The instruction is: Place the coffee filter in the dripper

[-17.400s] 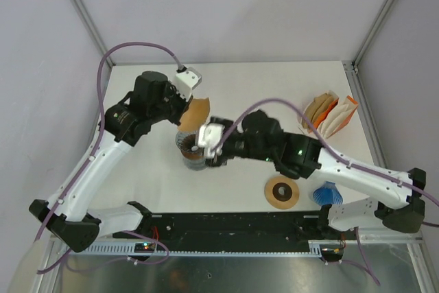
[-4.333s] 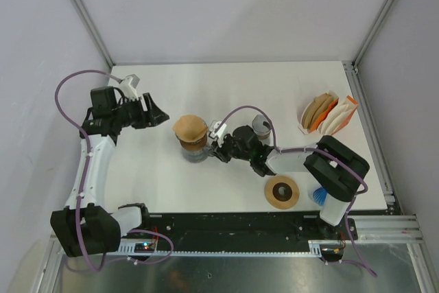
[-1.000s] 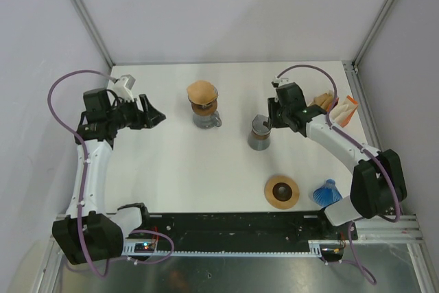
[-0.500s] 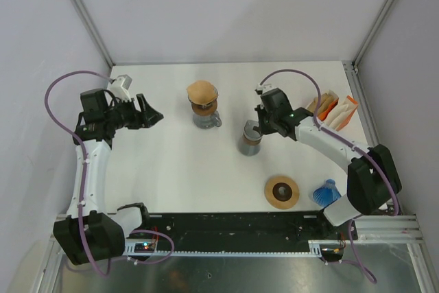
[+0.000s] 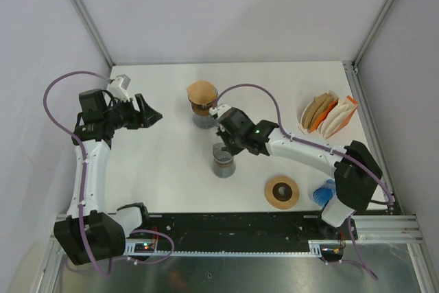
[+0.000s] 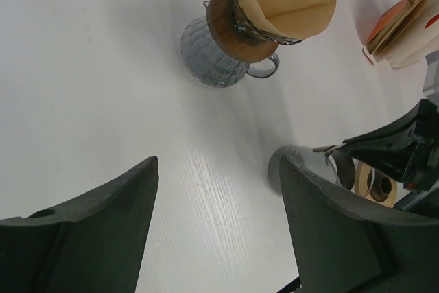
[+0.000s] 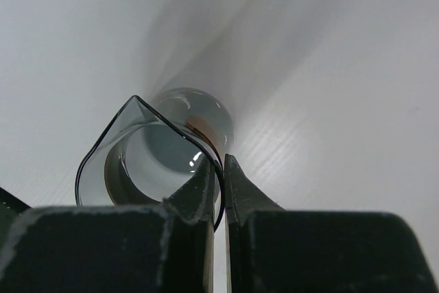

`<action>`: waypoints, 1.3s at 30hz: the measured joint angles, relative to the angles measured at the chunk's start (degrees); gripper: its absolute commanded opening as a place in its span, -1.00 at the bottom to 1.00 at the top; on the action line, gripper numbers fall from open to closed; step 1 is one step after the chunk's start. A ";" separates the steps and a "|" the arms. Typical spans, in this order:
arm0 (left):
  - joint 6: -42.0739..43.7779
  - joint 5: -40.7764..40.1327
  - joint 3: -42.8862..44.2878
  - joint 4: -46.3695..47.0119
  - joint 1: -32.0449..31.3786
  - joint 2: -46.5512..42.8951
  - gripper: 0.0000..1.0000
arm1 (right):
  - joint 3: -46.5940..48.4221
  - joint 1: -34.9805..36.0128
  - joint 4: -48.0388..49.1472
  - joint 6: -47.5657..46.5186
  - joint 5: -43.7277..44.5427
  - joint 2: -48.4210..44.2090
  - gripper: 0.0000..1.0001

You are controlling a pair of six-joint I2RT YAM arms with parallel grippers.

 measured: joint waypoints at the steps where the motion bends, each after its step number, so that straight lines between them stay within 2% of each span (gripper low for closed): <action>1: 0.00 0.02 0.00 0.00 0.02 0.00 0.51 | 0.57 0.76 0.04 -0.33 -0.11 0.61 -1.00; 4: 0.02 0.39 0.00 0.00 0.11 0.00 0.51 | 2.60 3.04 0.04 -0.90 -0.13 2.54 -0.87; 7: 0.02 0.72 0.00 0.00 0.13 0.00 0.51 | 4.94 4.42 -0.11 -1.40 -0.42 4.61 -0.48; 10: 0.09 0.81 0.00 0.00 0.15 0.00 0.51 | 7.82 5.44 -1.36 -2.12 -0.63 7.02 -0.22; 16: 0.17 0.85 -0.11 0.00 0.15 0.00 0.52 | 12.57 6.62 -4.87 -2.99 -0.59 8.24 0.03; 21: 0.57 1.05 -0.11 0.00 0.17 0.00 0.51 | 13.11 6.45 -5.46 -2.99 -0.37 5.57 0.11; 26: 0.59 1.42 -0.11 0.00 0.17 0.00 0.52 | 10.05 3.61 -5.33 -1.36 2.89 -3.10 0.14; 32: 0.76 2.32 -0.11 0.00 0.17 0.00 0.52 | 1.03 -3.58 -8.17 5.27 8.39 -13.75 0.10; 39: 1.03 2.78 -0.52 0.02 0.17 -0.02 0.52 | -13.20 -3.69 -17.05 17.29 11.02 -20.33 -0.04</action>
